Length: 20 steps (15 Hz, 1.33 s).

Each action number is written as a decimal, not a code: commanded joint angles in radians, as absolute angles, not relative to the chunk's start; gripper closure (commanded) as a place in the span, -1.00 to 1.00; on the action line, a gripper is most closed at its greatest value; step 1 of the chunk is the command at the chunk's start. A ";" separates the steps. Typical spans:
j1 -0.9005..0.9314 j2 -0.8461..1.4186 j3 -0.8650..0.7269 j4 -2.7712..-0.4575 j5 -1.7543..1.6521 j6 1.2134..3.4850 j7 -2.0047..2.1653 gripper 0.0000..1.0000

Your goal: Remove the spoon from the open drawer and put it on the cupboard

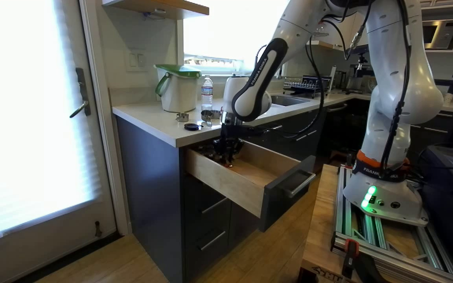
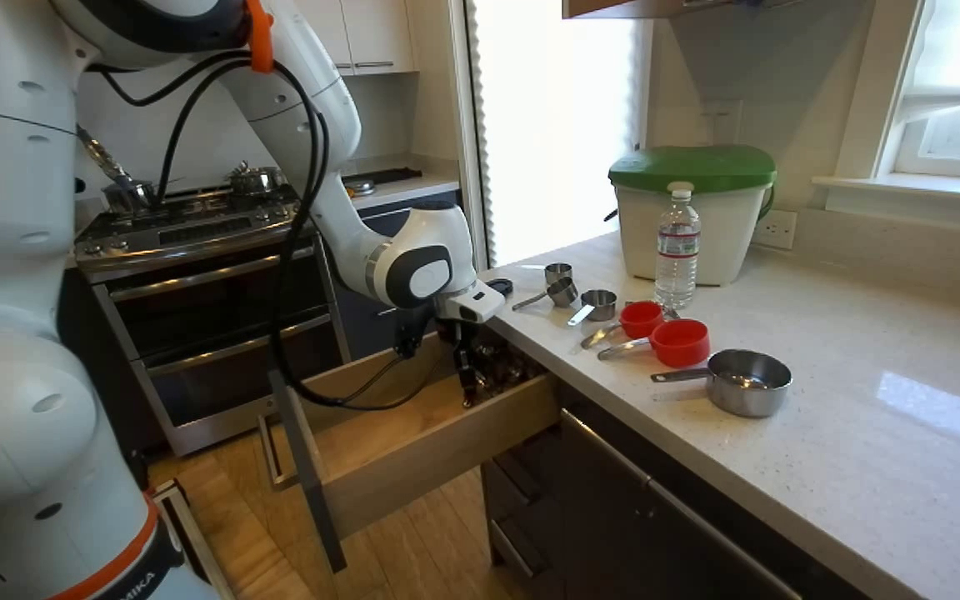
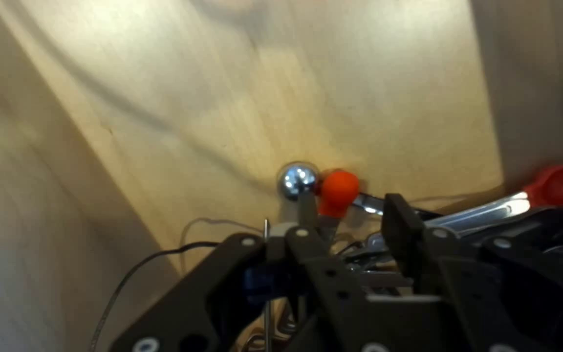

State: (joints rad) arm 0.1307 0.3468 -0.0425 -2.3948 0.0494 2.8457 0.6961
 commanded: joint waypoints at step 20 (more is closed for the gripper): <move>0.226 0.438 -0.149 -2.321 0.060 2.825 0.809 0.46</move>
